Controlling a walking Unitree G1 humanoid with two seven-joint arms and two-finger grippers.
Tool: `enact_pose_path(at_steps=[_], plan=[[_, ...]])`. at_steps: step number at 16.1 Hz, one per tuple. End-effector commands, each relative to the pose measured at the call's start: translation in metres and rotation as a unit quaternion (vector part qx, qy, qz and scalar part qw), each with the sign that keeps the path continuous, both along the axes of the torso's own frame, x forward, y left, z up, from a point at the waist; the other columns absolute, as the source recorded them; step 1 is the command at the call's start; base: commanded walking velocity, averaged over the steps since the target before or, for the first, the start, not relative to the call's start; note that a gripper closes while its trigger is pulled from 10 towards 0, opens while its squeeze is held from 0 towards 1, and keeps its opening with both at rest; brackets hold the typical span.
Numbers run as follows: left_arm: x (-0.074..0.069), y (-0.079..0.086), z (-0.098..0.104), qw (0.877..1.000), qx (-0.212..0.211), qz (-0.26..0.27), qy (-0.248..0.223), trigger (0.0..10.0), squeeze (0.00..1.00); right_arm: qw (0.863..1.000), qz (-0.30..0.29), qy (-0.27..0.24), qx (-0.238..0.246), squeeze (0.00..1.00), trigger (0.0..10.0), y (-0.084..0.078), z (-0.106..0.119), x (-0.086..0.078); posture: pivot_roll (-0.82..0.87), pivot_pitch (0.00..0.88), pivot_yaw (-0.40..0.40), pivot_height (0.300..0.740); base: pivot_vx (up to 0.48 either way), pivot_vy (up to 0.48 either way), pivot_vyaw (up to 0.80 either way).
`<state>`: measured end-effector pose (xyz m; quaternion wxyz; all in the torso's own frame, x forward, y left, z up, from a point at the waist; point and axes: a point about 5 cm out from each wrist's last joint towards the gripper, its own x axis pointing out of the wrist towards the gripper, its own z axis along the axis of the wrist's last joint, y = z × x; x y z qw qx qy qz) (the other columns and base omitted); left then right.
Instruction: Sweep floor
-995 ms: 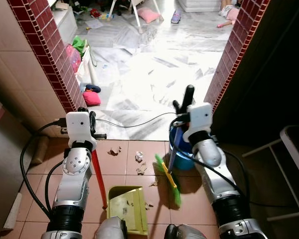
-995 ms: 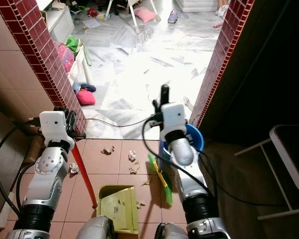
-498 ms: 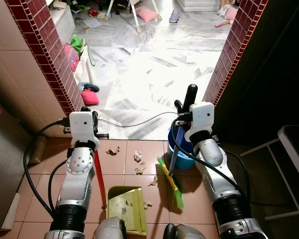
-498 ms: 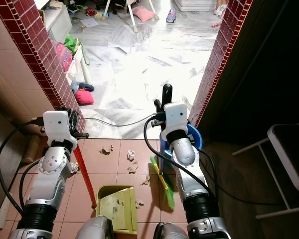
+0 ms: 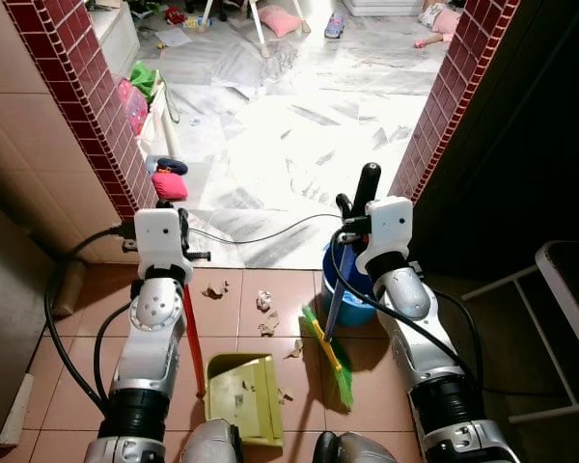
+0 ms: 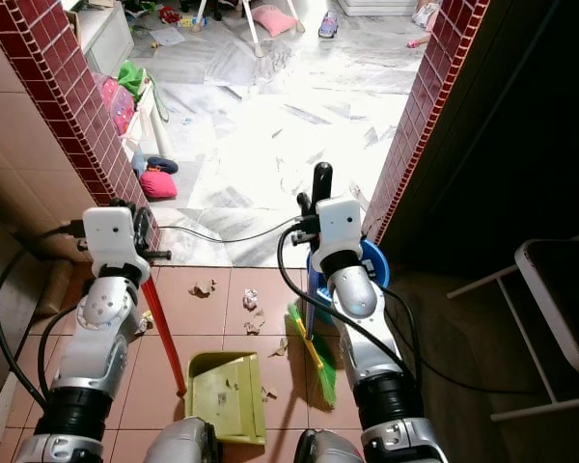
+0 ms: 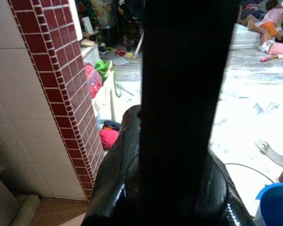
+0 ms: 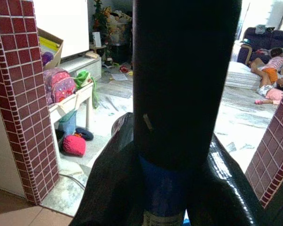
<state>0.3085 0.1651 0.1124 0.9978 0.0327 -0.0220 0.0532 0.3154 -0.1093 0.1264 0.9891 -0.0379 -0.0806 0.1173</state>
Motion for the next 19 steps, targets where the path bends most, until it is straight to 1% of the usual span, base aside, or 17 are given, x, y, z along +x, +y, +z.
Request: enact_pose_path(at_steps=[1,4,6,7,14,16,19], plan=[[0.0052,0.0035,0.0105,1.0,0.008,0.007,-0.017,10.0,0.0,1.0,-0.003,-0.019,-0.003,0.0,10.0,-0.0029,0.0091,0.0003,0.02,0.088,-0.039,0.74,0.0,0.0,0.0],[0.0095,0.0031,0.0169,1.0,0.008,0.012,-0.024,10.0,0.0,1.0,-0.013,-0.02,-0.01,0.0,10.0,-0.0072,0.0101,0.0007,0.0,0.115,-0.045,0.74,0.0,0.0,0.0],[0.0078,0.0054,0.0161,0.999,0.013,0.019,-0.025,10.0,0.0,1.0,-0.013,-0.02,-0.011,0.0,10.0,-0.0071,0.0101,-0.0004,0.0,0.121,-0.044,0.74,0.0,0.0,0.0],[0.0056,0.0074,0.0123,1.0,0.012,0.019,-0.017,10.0,0.0,1.0,-0.017,-0.019,-0.009,0.0,10.0,-0.007,0.0088,-0.0019,0.0,0.127,-0.034,0.74,0.0,0.0,0.0],[0.0069,0.0101,0.0133,1.0,0.014,0.018,-0.016,10.0,0.0,1.0,-0.022,-0.017,-0.007,0.0,10.0,-0.0079,0.0077,-0.0021,0.0,0.123,-0.024,0.74,0.0,0.0,0.0],[0.0061,0.011,0.0115,1.0,0.005,0.019,-0.013,10.0,0.0,1.0,-0.025,-0.013,-0.008,0.0,10.0,-0.0087,0.0063,-0.0026,0.0,0.122,-0.022,0.74,0.0,0.0,0.0],[0.0061,0.0111,0.0119,1.0,0.01,0.021,-0.013,10.0,0.0,1.0,-0.023,-0.011,-0.006,0.0,10.0,-0.0083,0.0061,-0.0029,0.0,0.126,-0.024,0.74,0.0,0.0,0.0]])
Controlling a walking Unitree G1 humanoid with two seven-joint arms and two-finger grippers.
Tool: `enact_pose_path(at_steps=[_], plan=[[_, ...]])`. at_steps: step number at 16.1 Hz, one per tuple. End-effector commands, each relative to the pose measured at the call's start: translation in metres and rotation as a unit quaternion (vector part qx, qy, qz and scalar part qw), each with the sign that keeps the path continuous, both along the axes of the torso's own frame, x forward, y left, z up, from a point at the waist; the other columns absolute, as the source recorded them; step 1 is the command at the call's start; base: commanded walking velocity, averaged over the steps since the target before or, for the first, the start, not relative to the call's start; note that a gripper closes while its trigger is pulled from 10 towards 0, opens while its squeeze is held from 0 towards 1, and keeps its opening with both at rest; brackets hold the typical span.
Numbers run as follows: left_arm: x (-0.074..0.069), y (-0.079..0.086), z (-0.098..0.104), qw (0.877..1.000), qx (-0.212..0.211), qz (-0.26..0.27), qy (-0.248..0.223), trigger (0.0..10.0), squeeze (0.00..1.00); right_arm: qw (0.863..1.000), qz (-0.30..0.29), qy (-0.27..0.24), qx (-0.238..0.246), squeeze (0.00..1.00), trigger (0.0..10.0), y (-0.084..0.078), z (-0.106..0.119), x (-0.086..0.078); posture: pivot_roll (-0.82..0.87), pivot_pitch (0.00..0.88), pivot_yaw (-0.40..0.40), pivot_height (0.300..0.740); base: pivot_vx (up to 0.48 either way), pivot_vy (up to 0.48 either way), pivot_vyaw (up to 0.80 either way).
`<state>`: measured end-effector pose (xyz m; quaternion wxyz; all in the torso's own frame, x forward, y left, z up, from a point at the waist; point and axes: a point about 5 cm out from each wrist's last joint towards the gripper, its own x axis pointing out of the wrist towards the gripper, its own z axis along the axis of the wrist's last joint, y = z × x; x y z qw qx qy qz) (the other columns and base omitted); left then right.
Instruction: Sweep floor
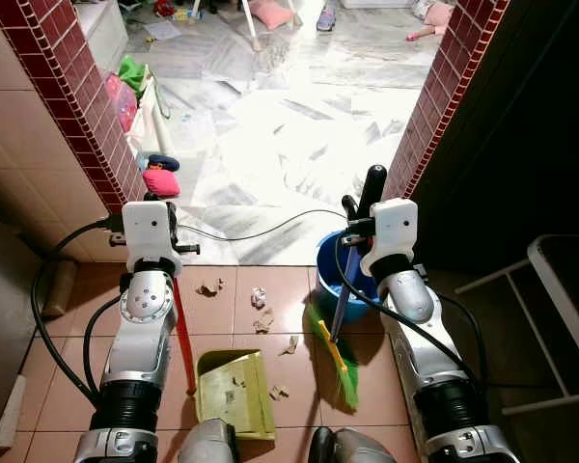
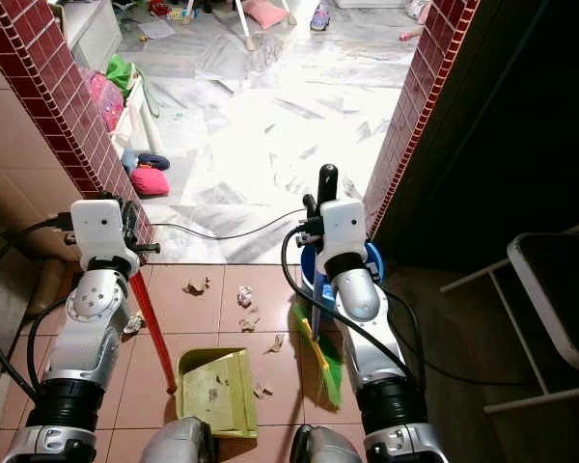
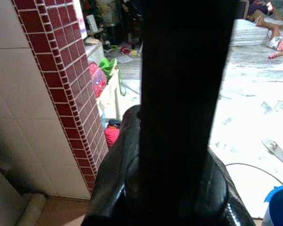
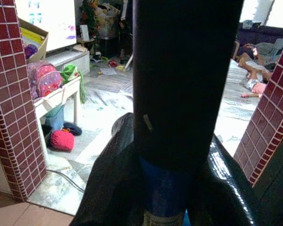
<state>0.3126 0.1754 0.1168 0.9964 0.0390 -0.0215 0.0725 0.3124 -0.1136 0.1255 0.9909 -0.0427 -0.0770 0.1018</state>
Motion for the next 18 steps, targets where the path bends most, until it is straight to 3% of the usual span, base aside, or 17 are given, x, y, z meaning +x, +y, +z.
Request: enact_pose_path(at_steps=[1,3,8,12,15,17,18], plan=[[0.003,0.0,0.007,1.0,0.004,0.001,-0.013,10.0,0.0,1.0,0.0,-0.005,0.012,0.0,10.0,-0.001,0.006,0.0,0.0,0.126,-0.024,0.74,0.0,0.0,0.0],[0.011,-0.005,0.003,1.0,0.0,-0.006,-0.007,10.0,0.0,0.999,-0.002,0.02,0.048,0.0,10.0,0.001,0.002,0.001,0.0,0.129,-0.029,0.74,0.0,0.0,0.0],[0.029,-0.02,-0.007,0.999,0.007,-0.029,0.021,10.0,0.0,0.999,-0.011,0.005,0.033,0.0,10.0,-0.003,0.008,-0.003,-0.07,0.146,-0.006,0.74,0.0,0.0,0.0],[0.039,-0.034,-0.015,0.998,0.022,-0.046,0.034,10.0,0.0,0.999,-0.015,0.023,0.039,0.0,10.0,-0.011,0.006,-0.011,-0.11,0.166,-0.015,0.74,0.0,0.0,0.0],[0.042,-0.043,-0.018,0.998,0.016,-0.041,0.036,10.0,0.0,0.985,-0.016,0.085,0.152,0.0,10.0,-0.01,0.008,-0.004,-0.12,0.171,-0.024,0.74,0.0,0.0,0.0],[0.04,-0.051,-0.021,0.998,0.009,-0.045,0.034,10.0,0.0,0.961,0.026,0.131,0.242,0.0,10.0,-0.004,0.012,-0.002,-0.14,0.173,-0.023,0.74,0.0,0.0,0.0],[0.04,-0.052,-0.022,0.998,0.007,-0.046,0.035,10.0,0.0,0.959,0.037,0.132,0.249,0.0,10.0,-0.005,0.014,-0.002,-0.14,0.173,-0.022,0.74,0.0,0.0,0.0]])
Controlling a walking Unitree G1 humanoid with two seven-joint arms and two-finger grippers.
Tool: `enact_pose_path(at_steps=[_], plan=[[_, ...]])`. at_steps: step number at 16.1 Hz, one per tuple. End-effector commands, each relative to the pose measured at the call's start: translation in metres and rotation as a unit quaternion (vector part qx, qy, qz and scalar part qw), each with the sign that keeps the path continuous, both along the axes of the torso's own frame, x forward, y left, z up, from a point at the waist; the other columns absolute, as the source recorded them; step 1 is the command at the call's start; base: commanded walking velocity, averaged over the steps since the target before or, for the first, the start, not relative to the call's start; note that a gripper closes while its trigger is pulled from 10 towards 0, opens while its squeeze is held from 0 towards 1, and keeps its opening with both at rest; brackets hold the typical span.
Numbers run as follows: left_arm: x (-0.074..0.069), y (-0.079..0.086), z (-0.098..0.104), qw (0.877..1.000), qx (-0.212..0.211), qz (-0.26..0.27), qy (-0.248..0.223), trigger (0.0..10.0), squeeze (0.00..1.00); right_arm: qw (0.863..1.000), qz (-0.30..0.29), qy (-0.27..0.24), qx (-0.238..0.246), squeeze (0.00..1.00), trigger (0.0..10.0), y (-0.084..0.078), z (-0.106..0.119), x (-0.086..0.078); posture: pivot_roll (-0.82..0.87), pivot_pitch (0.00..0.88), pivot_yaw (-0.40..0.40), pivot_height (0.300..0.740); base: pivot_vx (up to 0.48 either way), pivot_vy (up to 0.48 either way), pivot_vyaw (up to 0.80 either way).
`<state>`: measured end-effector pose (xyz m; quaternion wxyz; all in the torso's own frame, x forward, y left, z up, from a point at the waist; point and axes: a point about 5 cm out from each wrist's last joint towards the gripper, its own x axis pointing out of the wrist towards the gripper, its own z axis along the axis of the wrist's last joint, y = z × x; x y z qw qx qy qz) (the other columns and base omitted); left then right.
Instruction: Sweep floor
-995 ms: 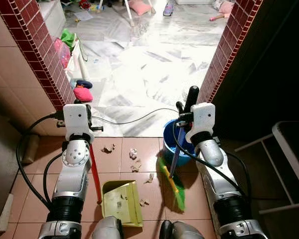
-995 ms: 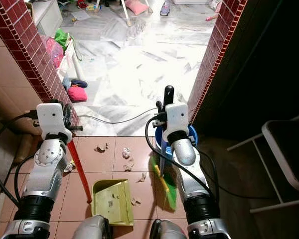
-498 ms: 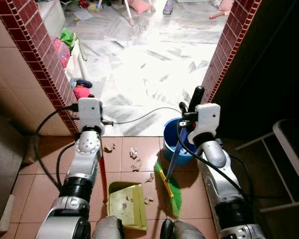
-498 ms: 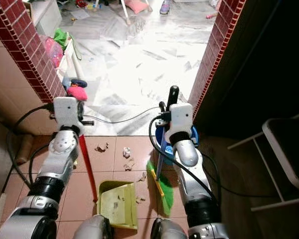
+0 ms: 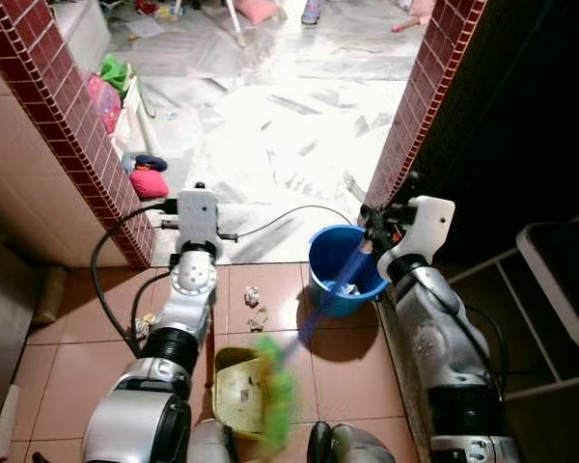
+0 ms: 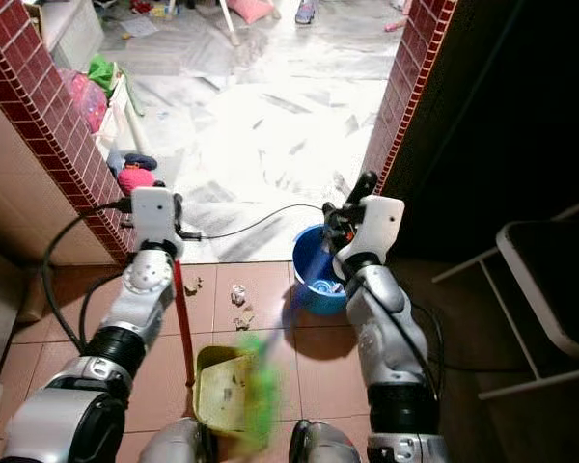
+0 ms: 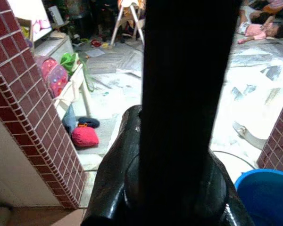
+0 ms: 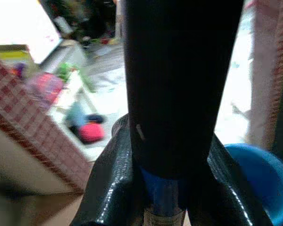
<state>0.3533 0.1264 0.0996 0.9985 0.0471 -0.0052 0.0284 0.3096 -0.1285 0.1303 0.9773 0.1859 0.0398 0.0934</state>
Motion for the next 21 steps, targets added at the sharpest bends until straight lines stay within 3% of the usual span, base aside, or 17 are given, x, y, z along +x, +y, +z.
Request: enact_pose_path(at_steps=[1,2,5,9,15,21], plan=[[-0.001,-0.003,-0.005,1.0,0.0,-0.003,0.016,10.0,0.0,0.999,0.025,-0.017,0.037,0.0,10.0,0.008,0.011,0.001,-0.14,0.172,-0.02,0.74,0.0,0.0,0.0],[0.001,-0.004,-0.005,1.0,-0.001,-0.002,0.016,10.0,0.0,0.997,0.035,-0.013,0.061,0.0,10.0,0.006,0.016,0.001,-0.14,0.167,-0.015,0.74,0.0,0.0,0.0],[0.003,-0.003,-0.004,1.0,-0.001,0.0,0.016,10.0,0.0,0.996,0.055,-0.033,0.055,0.0,10.0,0.003,0.029,0.004,-0.14,0.154,-0.008,0.74,0.0,0.0,0.0],[0.007,-0.001,-0.001,1.0,0.0,0.004,0.011,10.0,0.0,0.986,0.071,-0.136,-0.058,0.0,10.0,0.0,0.067,0.014,-0.14,0.138,-0.007,0.74,0.0,0.0,0.0],[0.009,0.0,0.001,1.0,0.004,0.005,0.009,10.0,0.0,0.978,0.069,-0.154,-0.126,0.0,10.0,-0.01,0.064,0.014,-0.13,0.135,-0.001,0.74,0.0,0.0,0.0],[0.009,-0.001,0.001,1.0,0.005,0.0,0.009,10.0,0.0,0.982,0.035,-0.156,-0.104,0.0,10.0,-0.019,0.071,0.02,-0.14,0.137,0.006,0.74,0.0,0.0,0.0]])
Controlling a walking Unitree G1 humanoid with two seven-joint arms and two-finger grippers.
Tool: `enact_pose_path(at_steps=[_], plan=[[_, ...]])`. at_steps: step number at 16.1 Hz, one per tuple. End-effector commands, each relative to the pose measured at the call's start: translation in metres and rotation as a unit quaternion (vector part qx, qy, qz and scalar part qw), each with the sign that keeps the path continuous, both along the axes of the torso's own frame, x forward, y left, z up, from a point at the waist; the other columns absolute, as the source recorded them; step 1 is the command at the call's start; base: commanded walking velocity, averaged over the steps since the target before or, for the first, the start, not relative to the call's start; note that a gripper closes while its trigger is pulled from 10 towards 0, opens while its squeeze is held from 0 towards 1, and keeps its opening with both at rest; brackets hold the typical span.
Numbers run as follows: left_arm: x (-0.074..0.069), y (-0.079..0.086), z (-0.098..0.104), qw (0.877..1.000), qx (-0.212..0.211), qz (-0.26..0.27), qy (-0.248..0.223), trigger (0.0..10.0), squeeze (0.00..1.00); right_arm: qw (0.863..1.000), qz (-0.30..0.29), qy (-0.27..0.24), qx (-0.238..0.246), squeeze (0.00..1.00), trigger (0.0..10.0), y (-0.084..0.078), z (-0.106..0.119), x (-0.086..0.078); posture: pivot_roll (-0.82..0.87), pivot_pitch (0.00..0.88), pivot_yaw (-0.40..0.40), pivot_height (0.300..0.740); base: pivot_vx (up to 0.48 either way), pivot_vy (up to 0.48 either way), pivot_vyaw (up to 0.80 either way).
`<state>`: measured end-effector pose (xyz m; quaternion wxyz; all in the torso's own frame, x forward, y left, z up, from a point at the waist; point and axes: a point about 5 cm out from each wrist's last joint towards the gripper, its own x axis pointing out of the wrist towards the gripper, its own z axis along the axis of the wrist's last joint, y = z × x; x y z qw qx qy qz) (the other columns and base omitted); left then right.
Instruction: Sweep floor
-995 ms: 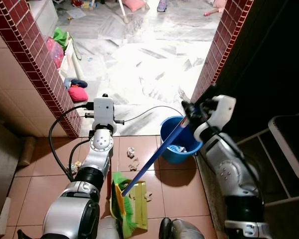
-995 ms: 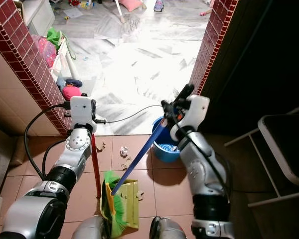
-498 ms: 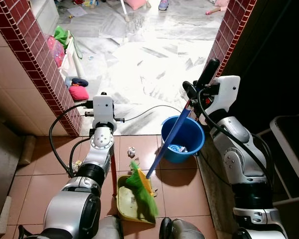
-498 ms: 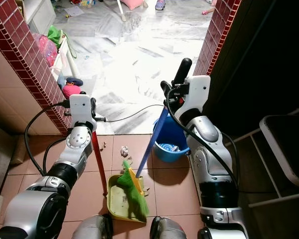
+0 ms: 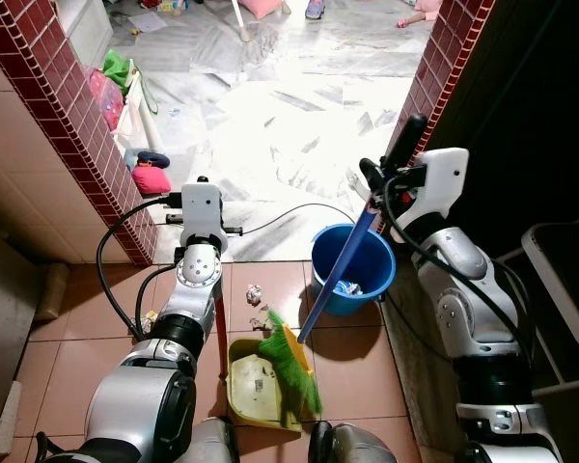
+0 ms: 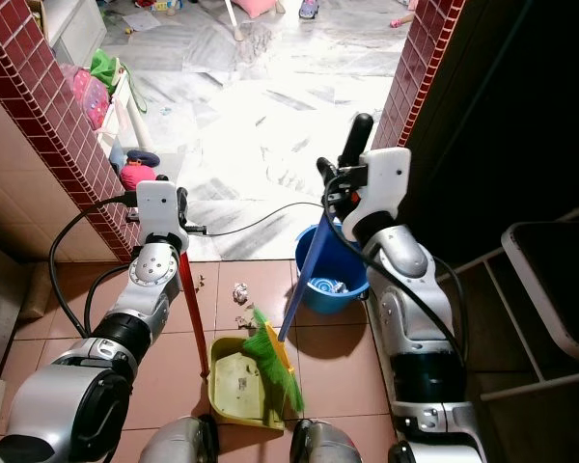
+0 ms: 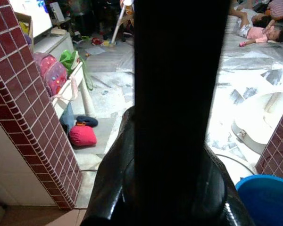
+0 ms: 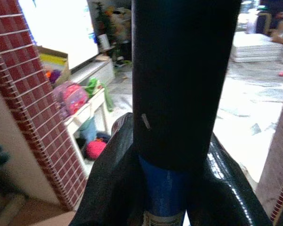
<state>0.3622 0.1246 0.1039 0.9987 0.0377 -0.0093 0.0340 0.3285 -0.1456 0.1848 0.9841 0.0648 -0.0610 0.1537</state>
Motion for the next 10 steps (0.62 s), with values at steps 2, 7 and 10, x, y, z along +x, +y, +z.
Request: enact_pose_path(at_steps=[2,7,10], plan=[[0.0,0.001,-0.003,1.0,0.014,-0.006,0.014,10.0,0.0,0.997,-0.04,-0.041,0.051,0.0,10.0,-0.011,0.029,0.008,-0.14,0.139,0.008,0.74,0.0,0.0,0.0],[0.001,0.0,-0.002,1.0,0.015,-0.007,0.013,10.0,0.0,0.994,-0.026,-0.103,-0.019,0.0,10.0,-0.005,0.05,0.008,-0.14,0.135,0.006,0.74,0.0,0.0,0.0],[0.002,0.001,-0.001,1.0,0.017,-0.006,0.013,10.0,0.0,0.993,-0.003,-0.097,-0.063,0.0,10.0,0.003,0.037,0.004,-0.14,0.132,0.006,0.74,0.0,0.0,0.0]])
